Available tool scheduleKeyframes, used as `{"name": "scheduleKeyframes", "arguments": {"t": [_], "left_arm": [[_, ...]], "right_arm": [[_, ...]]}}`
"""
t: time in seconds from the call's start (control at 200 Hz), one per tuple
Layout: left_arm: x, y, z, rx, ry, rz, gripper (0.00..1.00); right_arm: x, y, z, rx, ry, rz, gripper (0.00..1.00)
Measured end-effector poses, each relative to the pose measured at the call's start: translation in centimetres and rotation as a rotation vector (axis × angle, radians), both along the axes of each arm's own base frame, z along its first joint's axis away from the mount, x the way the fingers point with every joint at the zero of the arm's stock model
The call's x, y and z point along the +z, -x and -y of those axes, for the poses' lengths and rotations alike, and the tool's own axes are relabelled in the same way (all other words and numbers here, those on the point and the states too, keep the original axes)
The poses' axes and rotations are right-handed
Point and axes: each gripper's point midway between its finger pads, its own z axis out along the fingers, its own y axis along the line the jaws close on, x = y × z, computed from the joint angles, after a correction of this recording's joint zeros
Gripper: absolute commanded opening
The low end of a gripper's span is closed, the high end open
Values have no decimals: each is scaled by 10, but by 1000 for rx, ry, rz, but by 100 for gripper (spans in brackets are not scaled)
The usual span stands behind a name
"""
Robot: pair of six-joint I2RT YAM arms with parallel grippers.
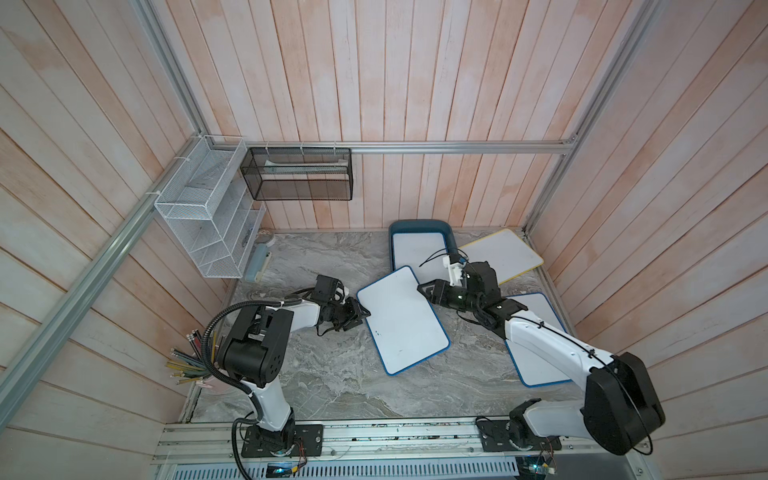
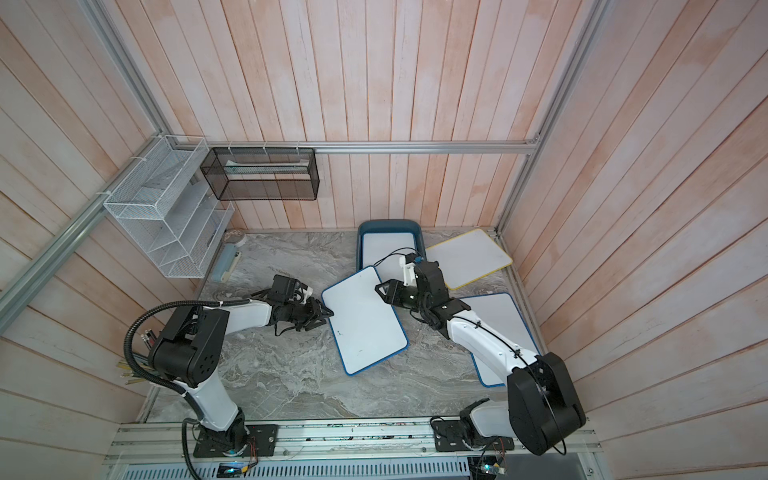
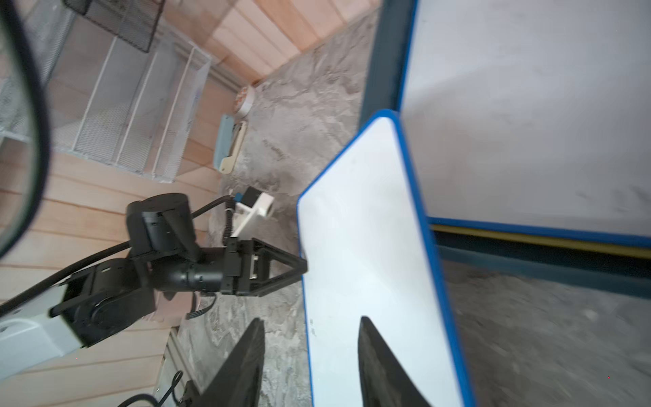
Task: Put the whiteboard into the storage box
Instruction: Pick up the whiteboard at the center of the board.
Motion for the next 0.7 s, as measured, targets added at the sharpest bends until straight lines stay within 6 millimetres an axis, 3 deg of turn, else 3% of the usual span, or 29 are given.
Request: {"name": "scheduleKeyframes", "arguments": {"t": [0.115,0.265,0.51,0.56,0.7], "left_arm": [[0,-1,1,-3,0,-2,46],[0,-2,1,-4,2,-2,46],[0,-2,1,-5,2,-2,46],[0,-2,1,-5,2,-2,46],[0,-3,0,1,-5,4,46]], "right_arm": [[-46,21,27,-31,79,-125,45],[-83,51,32,11,112,-234,45],[-79,56,4,152,-11,-233,41],[-80,55,-2,175,-36,-235,35],[-81,61,-18,268,-90,-241,8]]}}
